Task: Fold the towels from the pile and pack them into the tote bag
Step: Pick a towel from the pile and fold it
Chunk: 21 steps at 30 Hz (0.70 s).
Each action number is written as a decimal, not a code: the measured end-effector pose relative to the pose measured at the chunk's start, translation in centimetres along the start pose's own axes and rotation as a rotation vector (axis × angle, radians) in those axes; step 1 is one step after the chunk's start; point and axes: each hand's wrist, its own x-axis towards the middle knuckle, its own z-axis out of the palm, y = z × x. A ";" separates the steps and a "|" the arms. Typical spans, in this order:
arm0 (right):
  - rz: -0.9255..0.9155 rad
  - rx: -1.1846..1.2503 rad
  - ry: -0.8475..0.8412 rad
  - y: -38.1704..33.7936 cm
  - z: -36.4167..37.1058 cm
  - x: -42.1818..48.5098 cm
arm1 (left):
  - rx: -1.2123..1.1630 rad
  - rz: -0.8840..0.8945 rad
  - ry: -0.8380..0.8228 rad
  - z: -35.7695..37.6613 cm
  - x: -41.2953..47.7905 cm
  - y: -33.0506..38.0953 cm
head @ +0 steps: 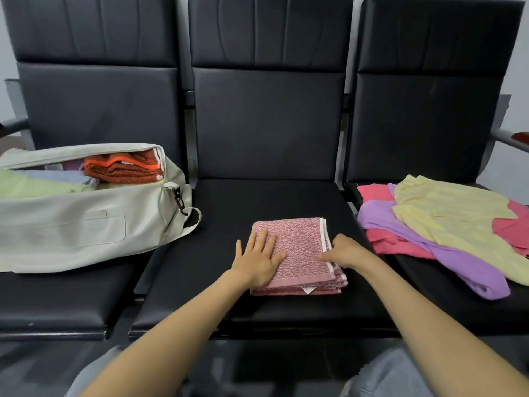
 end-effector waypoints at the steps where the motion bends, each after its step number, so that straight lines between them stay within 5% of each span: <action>1: -0.012 0.022 -0.014 0.1 0.1 0.2 | 0.014 -0.002 -0.005 0.1 0.0 0.0; 7: -0.011 0.251 -0.057 -0.6 0.1 -0.3 | -0.133 -0.061 0.047 0.5 -0.1 -0.2; 11: -0.005 0.255 -0.079 -1.0 0.4 0.0 | -0.135 -0.353 0.261 -0.1 -0.3 0.2; 15: -0.093 0.330 -0.073 -1.5 -0.5 -0.5 | -0.219 -0.410 0.142 -1.7 -0.4 -1.0; 21: -0.412 0.579 -0.037 -1.8 -2.0 -1.4 | -1.121 -0.095 0.214 -4.5 -1.3 -2.9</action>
